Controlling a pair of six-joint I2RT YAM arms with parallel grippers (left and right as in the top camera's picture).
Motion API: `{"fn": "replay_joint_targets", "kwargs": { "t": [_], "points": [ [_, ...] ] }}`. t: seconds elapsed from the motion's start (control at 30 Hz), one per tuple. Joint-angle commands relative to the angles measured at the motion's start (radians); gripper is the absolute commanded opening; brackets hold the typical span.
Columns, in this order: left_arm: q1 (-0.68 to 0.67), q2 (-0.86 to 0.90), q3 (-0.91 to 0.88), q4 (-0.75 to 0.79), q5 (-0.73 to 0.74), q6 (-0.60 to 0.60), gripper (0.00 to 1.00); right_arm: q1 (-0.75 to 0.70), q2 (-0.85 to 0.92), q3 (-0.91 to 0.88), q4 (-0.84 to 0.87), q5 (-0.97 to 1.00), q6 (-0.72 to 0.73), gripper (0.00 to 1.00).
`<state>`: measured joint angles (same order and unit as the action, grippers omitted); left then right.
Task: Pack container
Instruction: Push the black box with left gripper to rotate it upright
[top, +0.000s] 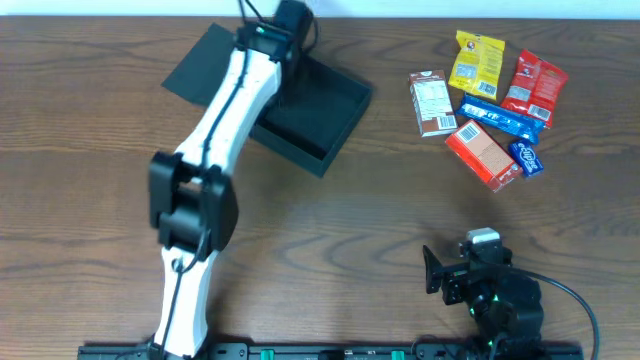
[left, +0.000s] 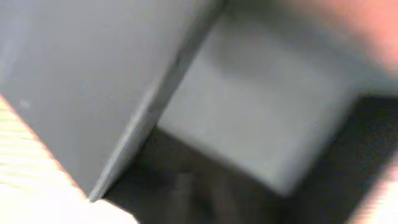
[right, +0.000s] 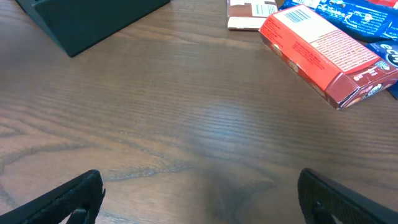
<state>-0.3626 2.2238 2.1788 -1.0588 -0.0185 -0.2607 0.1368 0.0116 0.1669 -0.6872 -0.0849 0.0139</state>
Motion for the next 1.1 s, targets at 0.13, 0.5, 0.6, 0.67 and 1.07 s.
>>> {"fn": "replay_joint_targets", "kwargs": {
  "t": [0.13, 0.5, 0.6, 0.67, 1.07],
  "points": [
    [-0.006, -0.116, 0.043, 0.024, 0.198, -0.017, 0.44, 0.009, -0.006, -0.007, -0.001, 0.01, -0.011, 0.99],
    [-0.006, -0.097, 0.011, -0.193, -0.144, -0.651, 0.06, 0.009, -0.006, -0.007, -0.001, 0.01, -0.011, 0.99],
    [-0.006, -0.096, -0.049, -0.205, -0.141, -0.793, 0.06, 0.009, -0.006, -0.007, -0.001, 0.01, -0.011, 0.99],
    [-0.007, -0.095, -0.112, -0.203, -0.141, -0.899, 0.06, 0.009, -0.006, -0.007, -0.001, 0.01, -0.011, 0.99],
    [-0.006, -0.086, -0.414, -0.015, 0.008, -1.042, 0.55, 0.009, -0.006, -0.007, -0.001, 0.01, -0.011, 0.99]
  ]
}}
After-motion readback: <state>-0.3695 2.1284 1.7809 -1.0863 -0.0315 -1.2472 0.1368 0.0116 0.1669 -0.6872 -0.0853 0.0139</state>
